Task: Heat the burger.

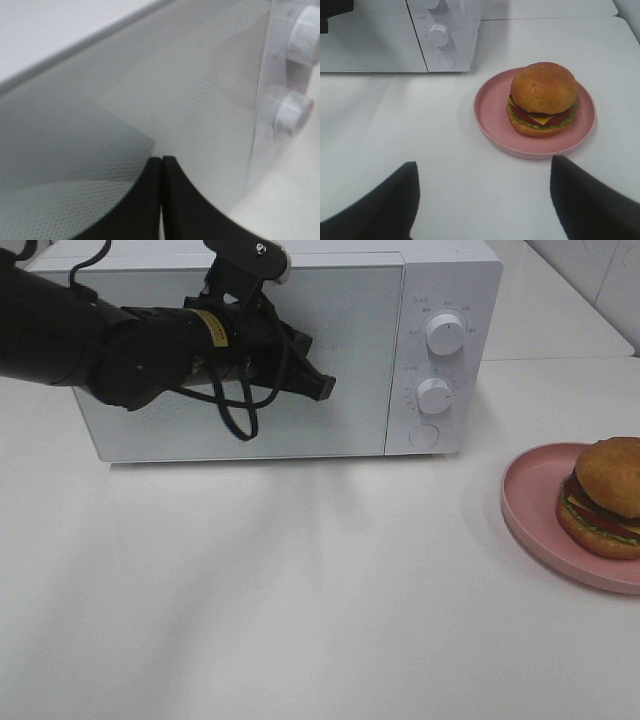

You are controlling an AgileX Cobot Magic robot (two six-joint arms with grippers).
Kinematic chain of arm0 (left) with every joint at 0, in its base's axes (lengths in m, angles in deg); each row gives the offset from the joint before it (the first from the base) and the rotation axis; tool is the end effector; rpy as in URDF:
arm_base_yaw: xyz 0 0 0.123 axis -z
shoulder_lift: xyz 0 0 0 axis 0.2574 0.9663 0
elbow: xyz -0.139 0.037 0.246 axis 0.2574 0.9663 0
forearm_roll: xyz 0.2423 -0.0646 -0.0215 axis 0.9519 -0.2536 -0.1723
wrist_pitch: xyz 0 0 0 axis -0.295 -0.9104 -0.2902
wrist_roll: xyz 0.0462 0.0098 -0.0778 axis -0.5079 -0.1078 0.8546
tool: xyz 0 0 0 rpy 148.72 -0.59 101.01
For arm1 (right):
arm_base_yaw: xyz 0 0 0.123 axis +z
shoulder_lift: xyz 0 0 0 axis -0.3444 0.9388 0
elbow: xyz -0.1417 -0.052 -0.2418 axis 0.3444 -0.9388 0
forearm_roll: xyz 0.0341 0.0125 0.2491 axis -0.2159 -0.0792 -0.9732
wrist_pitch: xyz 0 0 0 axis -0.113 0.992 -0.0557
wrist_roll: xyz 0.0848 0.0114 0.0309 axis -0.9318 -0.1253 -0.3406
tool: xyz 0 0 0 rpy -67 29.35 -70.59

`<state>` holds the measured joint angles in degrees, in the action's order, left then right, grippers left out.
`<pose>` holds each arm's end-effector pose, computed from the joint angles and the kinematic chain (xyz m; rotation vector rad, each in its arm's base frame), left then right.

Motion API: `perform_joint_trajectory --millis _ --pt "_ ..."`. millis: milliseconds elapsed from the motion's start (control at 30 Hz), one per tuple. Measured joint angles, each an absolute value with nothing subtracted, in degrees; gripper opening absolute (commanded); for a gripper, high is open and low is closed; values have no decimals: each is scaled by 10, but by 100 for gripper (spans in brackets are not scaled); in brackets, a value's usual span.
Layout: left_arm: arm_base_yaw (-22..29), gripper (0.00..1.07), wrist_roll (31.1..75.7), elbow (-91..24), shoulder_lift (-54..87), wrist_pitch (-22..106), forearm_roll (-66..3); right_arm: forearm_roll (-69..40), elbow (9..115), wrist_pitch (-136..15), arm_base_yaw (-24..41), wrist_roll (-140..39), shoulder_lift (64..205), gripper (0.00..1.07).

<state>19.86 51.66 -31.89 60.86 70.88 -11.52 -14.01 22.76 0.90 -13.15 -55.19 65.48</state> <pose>0.3587 -0.2526 0.1956 0.7742 1.7887 -0.3066 -0.0039 -0.0005 0.2812 -0.1215 1.9878 0.0790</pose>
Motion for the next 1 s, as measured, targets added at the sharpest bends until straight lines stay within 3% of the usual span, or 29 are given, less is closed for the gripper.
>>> perform_joint_trajectory --millis 233,600,1000 --pt "226 0 521 -401 645 613 -130 -140 228 9 -132 -552 655 69" --pt "243 0 519 -430 628 504 -144 -140 228 9 -132 -552 655 69" --pt "255 0 516 -430 524 180 -143 -140 228 9 -132 -552 655 69"
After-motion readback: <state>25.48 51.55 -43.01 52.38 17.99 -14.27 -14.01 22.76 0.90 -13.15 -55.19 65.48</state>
